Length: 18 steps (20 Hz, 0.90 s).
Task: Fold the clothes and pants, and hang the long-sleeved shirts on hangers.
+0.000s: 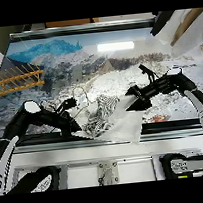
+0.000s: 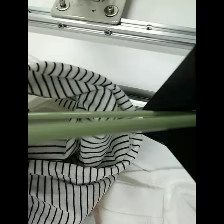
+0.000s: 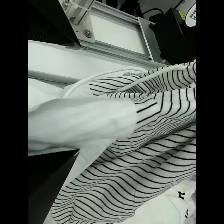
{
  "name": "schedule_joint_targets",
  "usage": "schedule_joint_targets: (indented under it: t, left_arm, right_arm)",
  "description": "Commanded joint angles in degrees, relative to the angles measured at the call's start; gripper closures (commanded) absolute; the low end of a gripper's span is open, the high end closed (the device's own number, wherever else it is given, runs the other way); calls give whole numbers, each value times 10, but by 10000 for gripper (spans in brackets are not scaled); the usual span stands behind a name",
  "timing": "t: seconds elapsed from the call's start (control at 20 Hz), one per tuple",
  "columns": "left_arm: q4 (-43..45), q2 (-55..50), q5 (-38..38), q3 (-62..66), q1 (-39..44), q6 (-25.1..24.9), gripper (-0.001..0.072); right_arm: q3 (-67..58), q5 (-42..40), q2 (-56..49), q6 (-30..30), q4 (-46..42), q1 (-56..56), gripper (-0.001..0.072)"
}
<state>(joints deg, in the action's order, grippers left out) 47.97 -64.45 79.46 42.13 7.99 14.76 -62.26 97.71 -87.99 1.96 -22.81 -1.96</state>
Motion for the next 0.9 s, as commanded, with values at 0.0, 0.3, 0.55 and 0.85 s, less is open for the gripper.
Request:
schedule_joint_targets:
  t: [0.0,0.3,0.55,0.85]
  left_arm:
    - [0,0,0,0,0,0,696]
    - [0,0,-2,0,0,0,696]
    - [0,0,-2,0,0,0,696]
    - [0,0,-2,0,0,0,696]
  right_arm:
    - [0,-3,-13,5,19,13,4]
    - [0,-10,-20,5,25,23,4]
    - [0,-19,-20,4,25,31,4]
    - [0,-19,-20,4,25,31,4]
